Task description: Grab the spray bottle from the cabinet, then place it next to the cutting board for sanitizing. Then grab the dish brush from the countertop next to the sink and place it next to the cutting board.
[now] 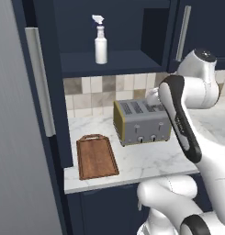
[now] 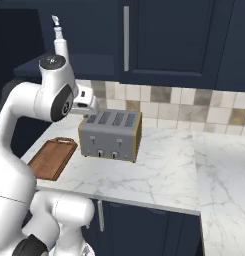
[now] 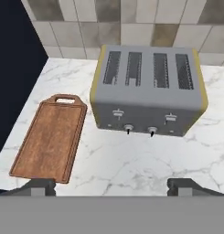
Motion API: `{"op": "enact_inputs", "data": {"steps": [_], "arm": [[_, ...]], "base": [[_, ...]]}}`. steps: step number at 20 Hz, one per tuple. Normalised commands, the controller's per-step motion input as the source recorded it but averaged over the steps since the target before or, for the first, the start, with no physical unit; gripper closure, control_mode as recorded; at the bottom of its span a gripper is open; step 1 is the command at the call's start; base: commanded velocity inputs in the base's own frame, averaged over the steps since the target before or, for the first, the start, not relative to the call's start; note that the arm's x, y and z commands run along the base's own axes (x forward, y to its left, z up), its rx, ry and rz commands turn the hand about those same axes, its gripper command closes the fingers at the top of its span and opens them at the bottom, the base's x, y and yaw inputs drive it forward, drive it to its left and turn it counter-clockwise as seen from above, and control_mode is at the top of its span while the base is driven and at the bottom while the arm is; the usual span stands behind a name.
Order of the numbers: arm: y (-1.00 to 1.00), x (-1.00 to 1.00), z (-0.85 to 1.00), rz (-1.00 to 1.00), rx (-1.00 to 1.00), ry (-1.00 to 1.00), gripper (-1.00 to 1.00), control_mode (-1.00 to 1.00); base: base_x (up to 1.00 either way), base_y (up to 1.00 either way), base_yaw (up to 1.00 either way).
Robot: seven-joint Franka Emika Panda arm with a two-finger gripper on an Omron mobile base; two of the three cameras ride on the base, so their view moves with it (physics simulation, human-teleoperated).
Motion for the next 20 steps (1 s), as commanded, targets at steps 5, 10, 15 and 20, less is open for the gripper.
{"op": "enact_inputs", "data": {"steps": [5, 10, 15, 20], "arm": [[0.14, -0.40, 0.67, 0.14, 0.12, -0.46, -1.00, -1.00], [0.22, -0.25, 0.68, 0.15, 0.11, -0.54, -1.00, -1.00], [0.36, -0.07, 0.83, 0.18, 0.10, -0.54, -1.00, -1.00], [0.44, 0.02, 0.65, 0.09, 0.13, -0.34, -1.00, -1.00]], "base": [[0.00, 0.00, 0.00], [0.00, 0.00, 0.00], [0.00, 0.00, 0.00], [0.00, 0.00, 0.00]]}}
